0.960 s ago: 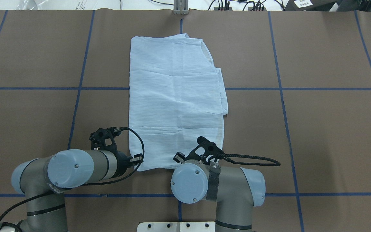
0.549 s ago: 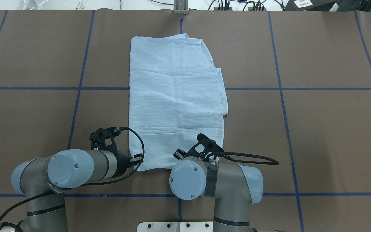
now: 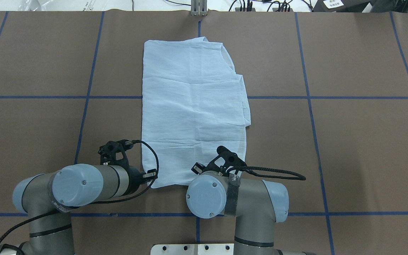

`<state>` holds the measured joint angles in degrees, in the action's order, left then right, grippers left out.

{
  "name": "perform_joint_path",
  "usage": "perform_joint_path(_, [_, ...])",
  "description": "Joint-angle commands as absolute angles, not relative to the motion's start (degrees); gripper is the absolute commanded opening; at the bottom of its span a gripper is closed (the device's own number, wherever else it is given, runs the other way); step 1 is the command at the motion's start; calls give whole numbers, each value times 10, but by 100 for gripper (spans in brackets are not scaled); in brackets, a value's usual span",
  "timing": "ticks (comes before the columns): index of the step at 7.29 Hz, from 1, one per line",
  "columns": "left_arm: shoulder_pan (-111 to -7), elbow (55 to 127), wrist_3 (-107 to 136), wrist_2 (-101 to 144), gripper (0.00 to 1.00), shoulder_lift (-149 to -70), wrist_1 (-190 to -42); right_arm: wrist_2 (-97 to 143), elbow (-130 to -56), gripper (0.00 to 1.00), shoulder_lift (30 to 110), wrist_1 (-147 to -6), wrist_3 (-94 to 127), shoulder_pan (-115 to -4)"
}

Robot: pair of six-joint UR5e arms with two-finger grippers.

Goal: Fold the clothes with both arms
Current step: 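Hold both grippers at the near edge of the folded shirt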

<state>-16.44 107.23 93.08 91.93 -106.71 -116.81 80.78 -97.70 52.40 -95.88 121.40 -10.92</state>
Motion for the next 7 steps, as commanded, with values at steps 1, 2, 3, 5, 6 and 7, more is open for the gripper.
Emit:
perform_joint_path(1, [-164,1072,931,919,0,-1068,-1168,809,-977,70,523,-963,1210,-109])
perform_joint_path(2, [-164,1072,931,919,0,-1067,-1168,810,-976,70,523,-964,1210,-107])
perform_joint_path(3, [-164,1072,931,919,0,-1067,-1168,810,-976,70,523,-964,1210,-105])
perform_joint_path(5, [-164,1072,931,919,0,-1068,-1168,809,-976,47,523,-964,1216,-103])
perform_joint_path(6, [-164,1072,931,919,0,-1068,-1168,807,-976,27,524,-963,1217,-102])
perform_joint_path(7, [-164,1072,931,919,0,-1068,-1168,807,-976,3,523,-962,1219,-102])
